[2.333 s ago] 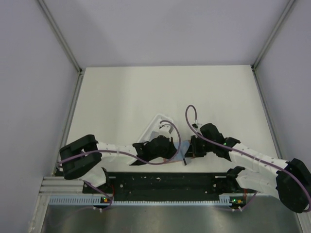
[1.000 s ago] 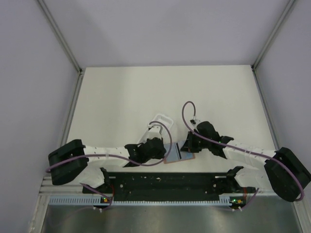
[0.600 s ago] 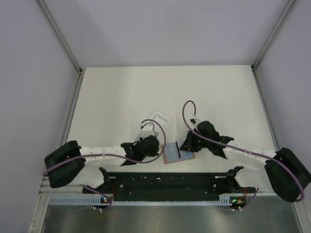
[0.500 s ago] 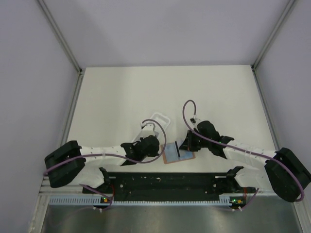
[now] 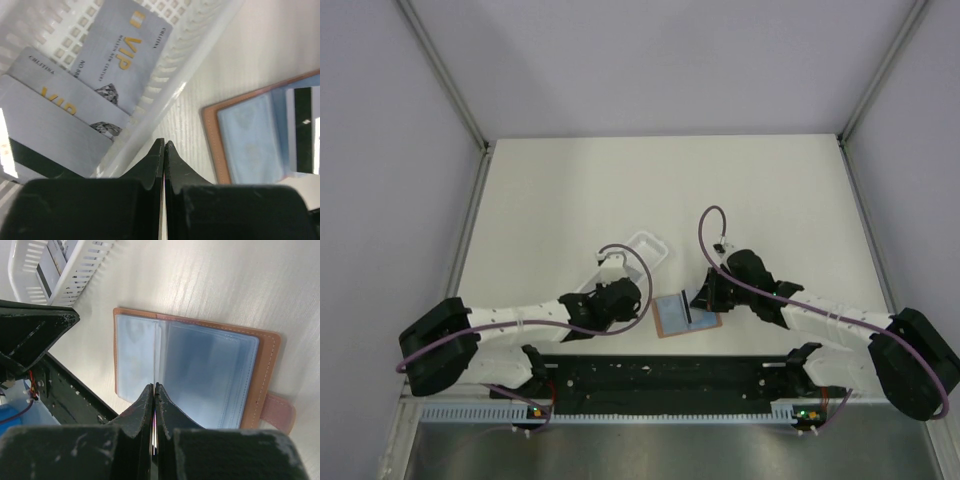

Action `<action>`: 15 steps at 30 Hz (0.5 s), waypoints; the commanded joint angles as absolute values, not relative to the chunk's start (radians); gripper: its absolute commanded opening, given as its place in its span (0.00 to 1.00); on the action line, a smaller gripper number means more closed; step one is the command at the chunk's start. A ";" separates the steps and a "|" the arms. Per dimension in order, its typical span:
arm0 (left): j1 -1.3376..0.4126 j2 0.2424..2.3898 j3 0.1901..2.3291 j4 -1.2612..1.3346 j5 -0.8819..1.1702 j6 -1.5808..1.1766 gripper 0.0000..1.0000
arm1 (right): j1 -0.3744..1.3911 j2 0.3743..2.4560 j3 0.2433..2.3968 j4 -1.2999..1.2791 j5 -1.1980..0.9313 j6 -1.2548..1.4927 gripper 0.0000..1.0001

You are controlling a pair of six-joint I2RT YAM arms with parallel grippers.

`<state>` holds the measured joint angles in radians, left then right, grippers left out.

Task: Put the credit cards into the card holder
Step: Insert the credit card into the card holder.

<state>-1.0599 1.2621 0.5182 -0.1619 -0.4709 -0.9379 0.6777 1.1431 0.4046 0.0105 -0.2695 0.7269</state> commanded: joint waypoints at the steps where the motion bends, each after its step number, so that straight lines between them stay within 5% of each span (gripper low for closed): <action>1: -1.057 1.213 0.474 0.028 -0.358 -0.867 0.00 | 0.673 1.123 0.408 0.038 -0.282 0.715 0.00; 15: -1.075 1.377 0.517 0.164 -0.218 -0.845 0.00 | 0.664 1.196 0.379 0.091 -0.310 0.738 0.00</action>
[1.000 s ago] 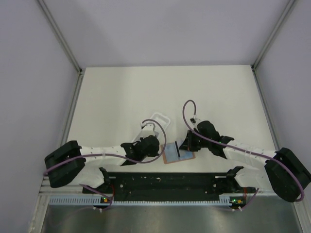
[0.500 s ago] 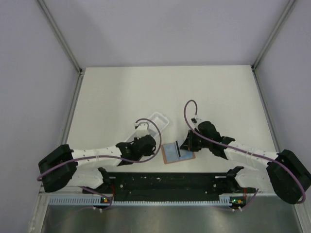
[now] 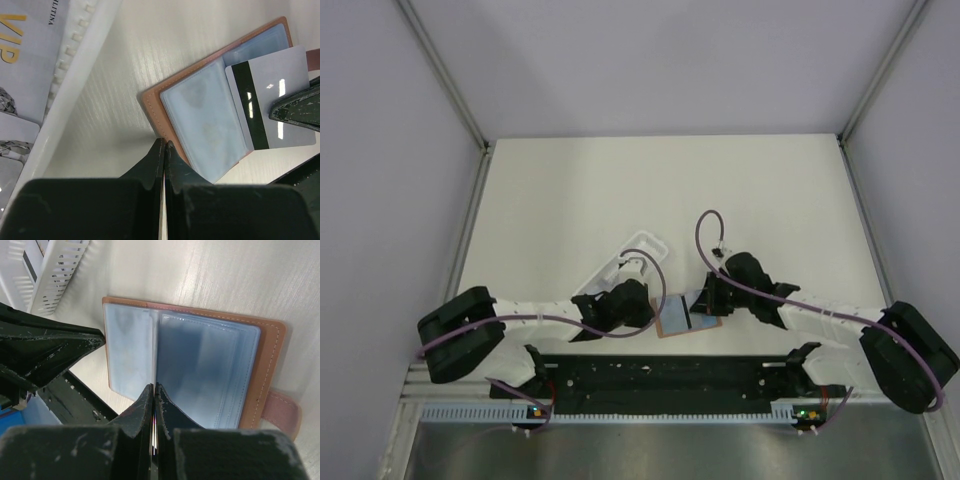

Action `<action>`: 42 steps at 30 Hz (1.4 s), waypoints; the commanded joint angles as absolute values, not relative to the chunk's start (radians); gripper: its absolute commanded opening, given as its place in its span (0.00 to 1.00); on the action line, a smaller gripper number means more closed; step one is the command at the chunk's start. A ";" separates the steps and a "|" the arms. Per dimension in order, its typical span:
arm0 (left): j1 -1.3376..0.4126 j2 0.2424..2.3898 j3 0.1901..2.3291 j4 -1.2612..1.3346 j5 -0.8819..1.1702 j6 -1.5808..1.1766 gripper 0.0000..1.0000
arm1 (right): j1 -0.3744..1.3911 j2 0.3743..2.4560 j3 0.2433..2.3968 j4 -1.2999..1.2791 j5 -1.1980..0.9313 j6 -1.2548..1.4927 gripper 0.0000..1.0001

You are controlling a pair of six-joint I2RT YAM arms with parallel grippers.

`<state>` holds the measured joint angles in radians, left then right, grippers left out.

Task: Put the credit cards into the card holder
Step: Insert the credit card into the card holder.

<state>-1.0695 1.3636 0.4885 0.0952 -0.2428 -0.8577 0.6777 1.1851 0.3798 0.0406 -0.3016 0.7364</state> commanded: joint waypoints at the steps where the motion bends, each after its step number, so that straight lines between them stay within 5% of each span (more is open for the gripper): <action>1: -1.077 1.382 0.514 0.170 -0.213 -0.845 0.00 | 0.663 1.201 0.377 0.091 -0.311 0.739 0.00; 42: -1.077 1.428 0.517 0.173 -0.216 -0.856 0.00 | 0.643 1.261 0.350 0.226 -0.471 0.733 0.00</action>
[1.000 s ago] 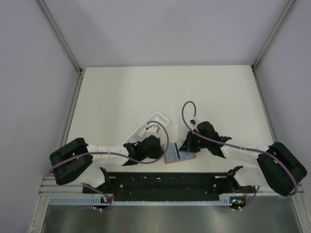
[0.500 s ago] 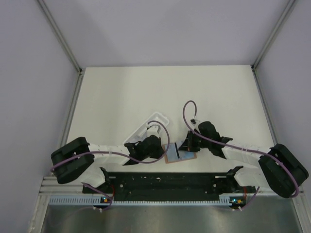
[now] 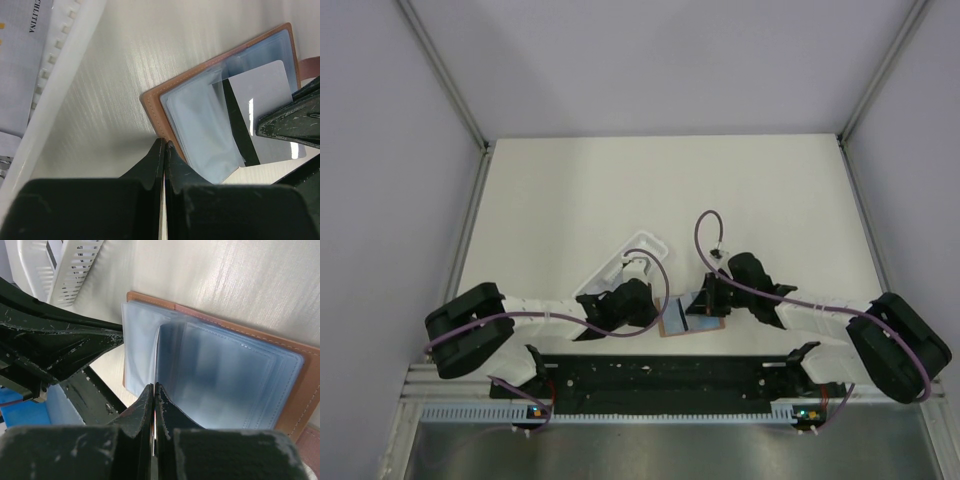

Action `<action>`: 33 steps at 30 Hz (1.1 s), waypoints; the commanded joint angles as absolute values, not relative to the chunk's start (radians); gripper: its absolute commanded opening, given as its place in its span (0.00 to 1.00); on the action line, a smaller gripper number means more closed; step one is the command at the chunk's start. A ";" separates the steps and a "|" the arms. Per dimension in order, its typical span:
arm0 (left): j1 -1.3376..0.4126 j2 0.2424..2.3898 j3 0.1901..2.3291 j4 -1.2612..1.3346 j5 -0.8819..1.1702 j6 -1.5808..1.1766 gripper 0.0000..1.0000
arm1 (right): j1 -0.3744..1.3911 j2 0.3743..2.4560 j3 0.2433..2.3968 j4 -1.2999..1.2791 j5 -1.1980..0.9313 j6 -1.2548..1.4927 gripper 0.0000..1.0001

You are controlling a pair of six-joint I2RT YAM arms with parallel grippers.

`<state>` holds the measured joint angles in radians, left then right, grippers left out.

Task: Put the credit cards into the card holder
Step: Insert the credit card into the card holder.

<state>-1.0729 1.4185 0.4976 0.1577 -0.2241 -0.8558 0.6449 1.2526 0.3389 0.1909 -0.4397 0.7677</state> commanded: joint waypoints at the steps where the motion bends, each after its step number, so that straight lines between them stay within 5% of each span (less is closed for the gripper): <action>1: -1.077 1.431 0.517 0.172 -0.216 -0.856 0.00 | 0.643 1.258 0.353 0.207 -0.462 0.723 0.00; 33: -1.077 1.437 0.532 0.164 -0.213 -0.853 0.00 | 0.630 1.265 0.276 0.342 -0.360 0.741 0.00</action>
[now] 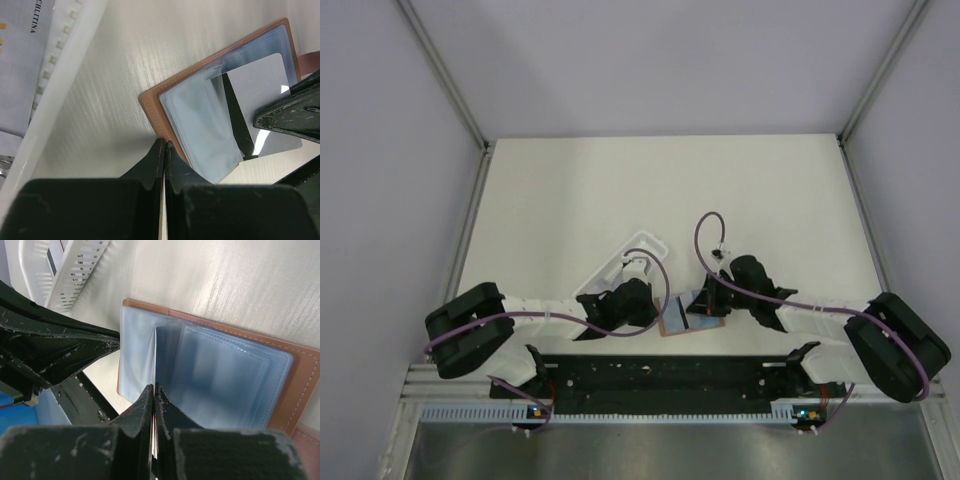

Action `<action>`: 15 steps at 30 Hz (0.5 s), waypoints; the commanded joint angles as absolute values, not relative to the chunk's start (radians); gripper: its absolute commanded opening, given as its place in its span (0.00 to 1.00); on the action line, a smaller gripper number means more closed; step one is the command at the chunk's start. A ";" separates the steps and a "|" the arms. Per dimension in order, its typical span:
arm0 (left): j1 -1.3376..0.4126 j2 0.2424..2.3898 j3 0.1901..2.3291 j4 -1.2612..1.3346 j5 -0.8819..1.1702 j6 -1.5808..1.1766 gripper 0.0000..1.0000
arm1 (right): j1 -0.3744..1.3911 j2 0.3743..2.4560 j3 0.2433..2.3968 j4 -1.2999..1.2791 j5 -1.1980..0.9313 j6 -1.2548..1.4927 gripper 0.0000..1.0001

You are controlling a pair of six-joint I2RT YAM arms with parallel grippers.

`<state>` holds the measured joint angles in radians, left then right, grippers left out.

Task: Put the credit cards into the card holder
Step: Insert the credit card into the card holder.

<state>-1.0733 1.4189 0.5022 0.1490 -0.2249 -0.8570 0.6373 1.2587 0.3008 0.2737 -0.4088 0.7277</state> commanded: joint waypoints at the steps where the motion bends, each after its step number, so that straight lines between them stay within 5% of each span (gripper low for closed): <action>1: -1.077 1.437 0.532 0.164 -0.213 -0.853 0.00 | 0.630 1.270 0.272 0.353 -0.362 0.745 0.00; 15: -1.077 1.440 0.540 0.160 -0.212 -0.850 0.00 | 0.630 1.322 0.250 0.432 -0.393 0.790 0.00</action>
